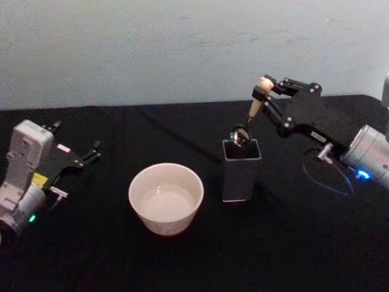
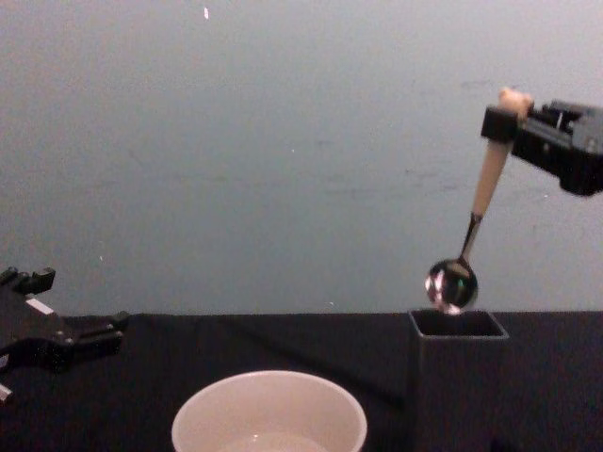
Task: Pick up the stirring spoon with one hand, stir inside the cup, then place it back in its original position.
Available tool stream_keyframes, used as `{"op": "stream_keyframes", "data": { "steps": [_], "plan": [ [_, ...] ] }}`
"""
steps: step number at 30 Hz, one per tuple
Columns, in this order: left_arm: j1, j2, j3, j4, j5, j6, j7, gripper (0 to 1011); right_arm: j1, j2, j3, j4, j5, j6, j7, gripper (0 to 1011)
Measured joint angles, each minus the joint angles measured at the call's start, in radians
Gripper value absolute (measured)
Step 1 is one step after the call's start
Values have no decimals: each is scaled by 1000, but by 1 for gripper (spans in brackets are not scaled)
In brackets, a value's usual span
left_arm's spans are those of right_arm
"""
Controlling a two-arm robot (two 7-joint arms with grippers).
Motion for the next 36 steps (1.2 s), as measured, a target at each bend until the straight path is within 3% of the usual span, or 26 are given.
{"op": "stream_keyframes", "data": {
  "steps": [14, 28, 36],
  "plan": [
    [0, 0, 0, 0, 0, 0, 0, 1001, -10, -19, -21, 32, -16, 47, -23, 213],
    [0, 0, 0, 0, 0, 0, 0, 1001, -45, -66, -29, 46, -25, 139, -116, 213],
    [0, 0, 0, 0, 0, 0, 0, 1001, -65, -85, -30, 50, -46, 163, -152, 213]
  ]
}}
